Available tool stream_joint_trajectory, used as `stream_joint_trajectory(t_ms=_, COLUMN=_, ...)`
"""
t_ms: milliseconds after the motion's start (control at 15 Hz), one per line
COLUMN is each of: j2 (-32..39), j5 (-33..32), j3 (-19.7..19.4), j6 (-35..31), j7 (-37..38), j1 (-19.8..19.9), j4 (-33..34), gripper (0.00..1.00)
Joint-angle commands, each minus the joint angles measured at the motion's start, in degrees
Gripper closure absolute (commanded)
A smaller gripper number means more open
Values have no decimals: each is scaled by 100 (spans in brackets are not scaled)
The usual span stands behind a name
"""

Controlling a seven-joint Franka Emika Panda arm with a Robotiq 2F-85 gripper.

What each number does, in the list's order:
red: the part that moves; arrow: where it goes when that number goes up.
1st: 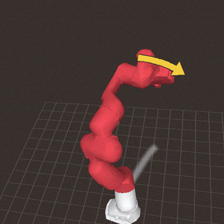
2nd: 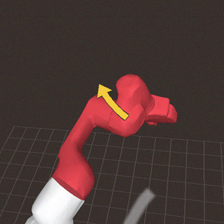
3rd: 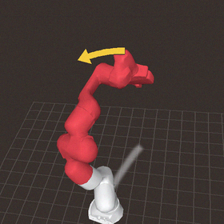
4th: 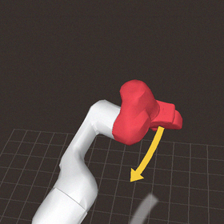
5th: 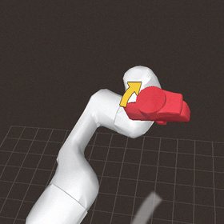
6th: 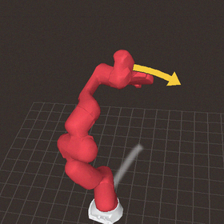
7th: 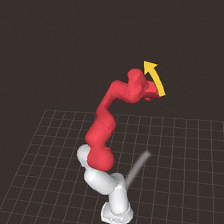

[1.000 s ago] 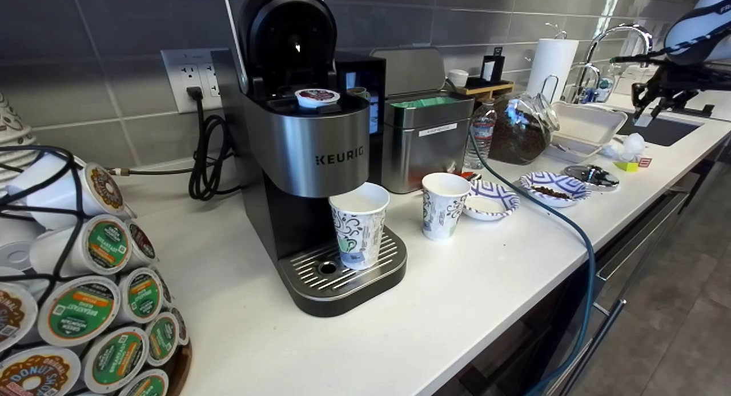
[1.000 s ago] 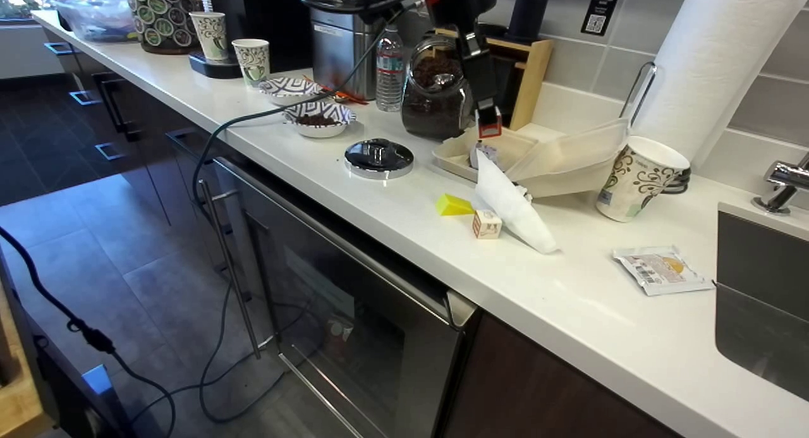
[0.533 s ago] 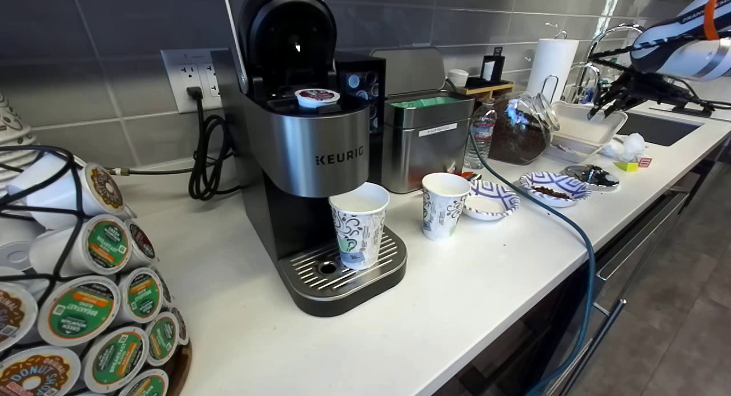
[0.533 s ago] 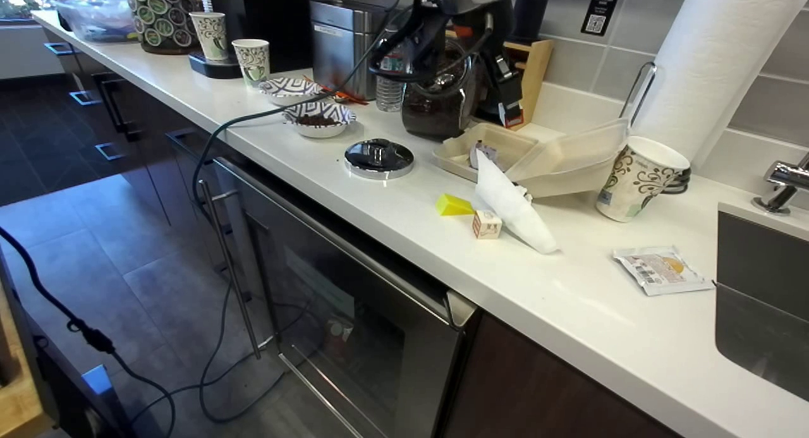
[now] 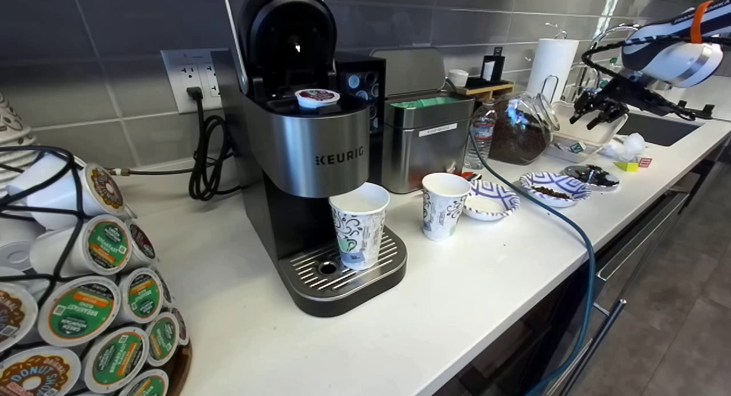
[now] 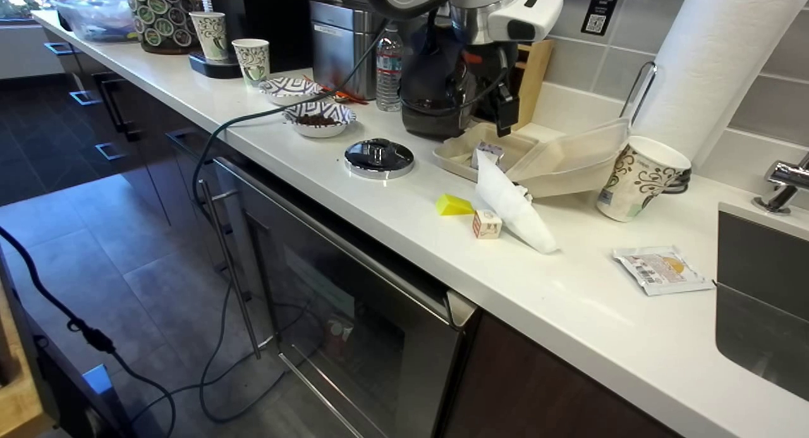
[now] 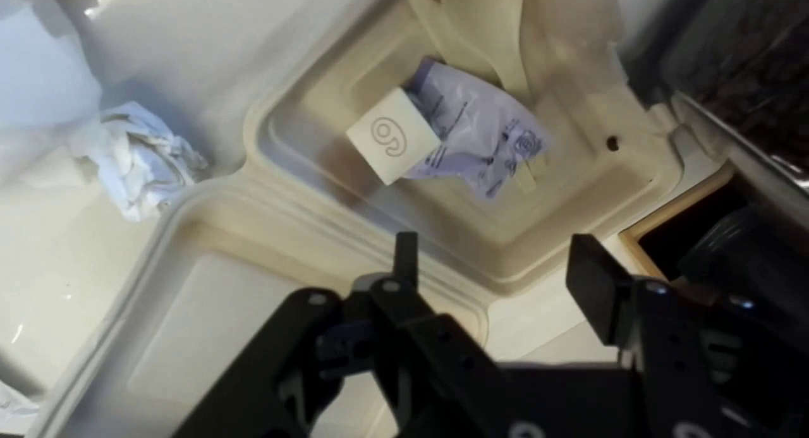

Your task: Put the cubes and the whistle into the paper takeaway box

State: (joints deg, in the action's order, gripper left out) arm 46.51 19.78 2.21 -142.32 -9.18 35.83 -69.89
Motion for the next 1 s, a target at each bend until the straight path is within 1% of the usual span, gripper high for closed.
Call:
stream_joint_trajectory(t_ms=0, j2=-142, j5=280, j3=324, j6=500, j7=-524, j1=408, j4=0, gripper=4)
stream_joint_trajectory(t_ms=67, j2=-392, j5=202, j3=327, j6=620, j7=-741, j1=471, j4=-275, gripper=0)
stream_joint_trajectory(t_ms=133, j2=-618, j5=69, j3=270, j6=765, j7=-903, j1=499, j4=-512, gripper=0)
stream_joint_trajectory(t_ms=267, j2=-1216, j5=-138, j3=210, j6=792, j7=-1487, j1=514, j4=-1208, gripper=0)
stream_joint_trajectory(t_ms=333, j2=-1412, j5=-219, j3=172, j6=732, j7=-1715, j1=492, j4=-1430, gripper=0)
stream_joint_trajectory(t_ms=400, j2=-1591, j5=-298, j3=127, j6=357, j7=-1945, j1=441, j4=-1673, gripper=0)
stream_joint_trajectory(t_ms=467, j2=-949, j5=-134, j3=162, j6=645, j7=-1560, j1=473, j4=-786, gripper=0)
stream_joint_trajectory(t_ms=533, j2=-1159, j5=-181, j3=158, j6=591, j7=-1712, j1=471, j4=-1010, gripper=0)
stream_joint_trajectory(t_ms=600, j2=-1297, j5=-107, j3=12, j6=611, j7=-1834, j1=356, j4=-1128, gripper=0)
stream_joint_trajectory(t_ms=667, j2=-1404, j5=-118, j3=3, j6=589, j7=-1875, j1=342, j4=-1257, gripper=0)
stream_joint_trajectory(t_ms=933, j2=-1467, j5=-136, j3=-3, j6=544, j7=-1943, j1=337, j4=-1413, gripper=0)
